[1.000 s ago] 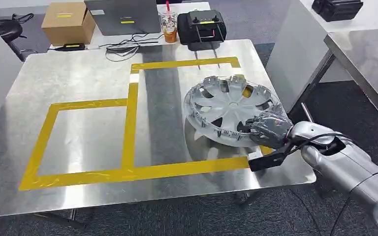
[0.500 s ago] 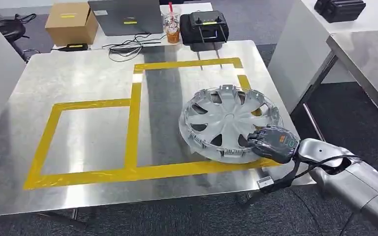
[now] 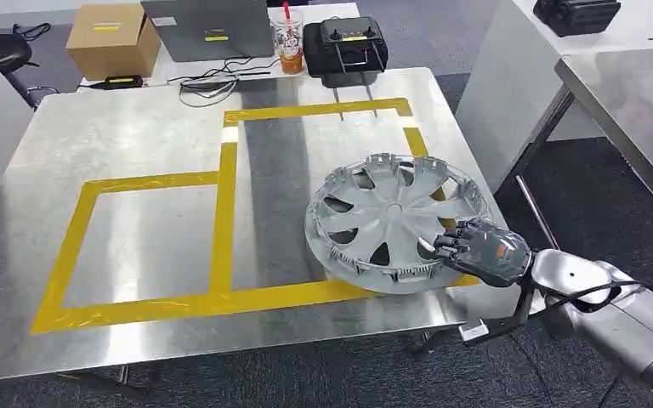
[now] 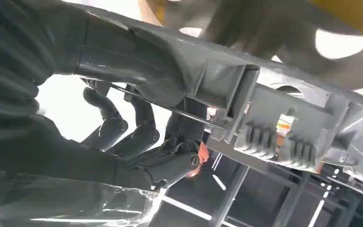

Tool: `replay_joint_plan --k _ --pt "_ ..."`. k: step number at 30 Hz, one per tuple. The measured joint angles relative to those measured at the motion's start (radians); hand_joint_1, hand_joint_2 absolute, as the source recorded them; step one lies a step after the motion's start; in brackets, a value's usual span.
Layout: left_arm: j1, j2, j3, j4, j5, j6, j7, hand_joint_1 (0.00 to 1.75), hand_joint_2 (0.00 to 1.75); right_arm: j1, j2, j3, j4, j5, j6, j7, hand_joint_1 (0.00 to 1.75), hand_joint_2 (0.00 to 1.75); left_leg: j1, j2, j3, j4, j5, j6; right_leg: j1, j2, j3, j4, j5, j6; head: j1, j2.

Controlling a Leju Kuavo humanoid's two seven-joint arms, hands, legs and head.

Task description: Take the parts from the cabinet and place them on the table.

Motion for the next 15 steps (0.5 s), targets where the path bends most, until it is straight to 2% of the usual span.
replay_joint_plan --k 2,3,4,6,7,8,9,10,12,13,14,15 --pt "-0.006 0.000 -0.008 0.011 0.008 -0.010 -0.004 0.00 1.75 0.005 -0.011 0.000 -0.011 0.007 0.000 0.002 1.75 1.75 -0.002 0.000 0.012 -0.011 0.008 0.017 -0.002 0.000 0.003 -0.008 0.003 0.015 0.000 0.000" --pt "-0.010 -0.001 -0.011 0.018 0.011 -0.013 -0.006 0.00 1.75 0.007 -0.018 0.000 -0.015 0.009 0.001 0.004 1.75 1.75 0.004 0.002 0.018 -0.025 0.017 0.025 -0.006 -0.002 -0.003 0.003 -0.005 0.016 0.000 0.000" --pt "-0.014 -0.003 -0.015 0.023 0.014 -0.018 -0.009 0.00 1.75 0.005 -0.023 0.000 -0.016 0.010 0.002 0.006 1.75 1.75 0.003 0.002 0.021 -0.032 0.022 0.033 -0.004 -0.003 -0.020 0.036 -0.026 0.012 0.003 0.000" --pt "-0.024 -0.007 -0.023 0.038 0.023 -0.025 -0.017 0.00 1.75 0.005 -0.032 0.003 -0.016 0.019 0.005 0.020 1.75 1.75 0.000 0.001 0.020 -0.032 0.023 0.037 -0.002 -0.002 -0.092 0.192 -0.092 0.000 0.004 0.000" --pt "-0.028 -0.011 -0.029 0.047 0.029 -0.029 -0.021 0.00 1.75 0.007 -0.035 0.005 -0.015 0.027 0.010 0.027 1.75 1.75 -0.002 0.001 0.019 -0.032 0.023 0.037 -0.002 -0.002 -0.127 0.267 -0.115 0.000 0.004 0.000" --pt "-0.031 -0.015 -0.032 0.056 0.033 -0.032 -0.025 0.00 1.75 0.009 -0.036 0.005 -0.013 0.039 0.015 0.035 1.75 1.75 -0.003 0.001 0.019 -0.031 0.023 0.037 -0.002 -0.002 -0.145 0.303 -0.119 0.005 0.004 0.000" --pt "-0.032 -0.016 -0.033 0.064 0.040 -0.036 -0.027 0.00 1.75 0.007 -0.036 0.005 -0.007 0.050 0.023 0.042 1.75 1.75 -0.003 0.001 0.020 -0.031 0.023 0.037 -0.002 -0.003 -0.138 0.285 -0.107 0.012 0.005 0.000" --pt "-0.035 -0.019 -0.035 0.071 0.047 -0.040 -0.031 0.00 1.75 -0.001 -0.036 0.004 0.009 0.063 0.029 0.045 1.75 1.75 -0.002 0.001 0.020 -0.030 0.022 0.037 -0.003 -0.003 -0.110 0.228 -0.080 0.022 0.004 0.000" --pt "-0.042 -0.023 -0.039 0.085 0.058 -0.044 -0.039 0.00 1.75 -0.034 -0.036 0.002 0.058 0.091 0.032 0.052 1.75 1.75 -0.002 0.000 0.018 -0.021 0.019 0.031 -0.005 -0.008 -0.013 0.038 -0.012 0.038 0.006 0.000" --pt "-0.046 -0.023 -0.042 0.091 0.063 -0.046 -0.041 0.00 1.75 -0.056 -0.034 0.002 0.084 0.103 0.033 0.054 1.75 1.75 -0.009 0.000 0.012 -0.013 0.014 0.025 -0.003 -0.011 0.005 -0.004 -0.010 0.029 0.009 0.000" --pt "-0.049 -0.024 -0.046 0.098 0.069 -0.048 -0.043 0.00 1.75 -0.074 -0.032 0.001 0.116 0.114 0.034 0.055 1.75 1.75 -0.011 0.000 0.009 -0.010 0.012 0.020 0.000 -0.008 0.009 -0.004 -0.004 0.017 0.005 0.000" --pt "-0.051 -0.024 -0.050 0.105 0.073 -0.051 -0.045 0.00 1.75 -0.088 -0.028 0.001 0.147 0.122 0.034 0.056 1.75 1.75 -0.010 0.000 0.009 -0.012 0.015 0.017 0.003 -0.008 0.007 -0.003 -0.004 0.012 0.006 0.000"
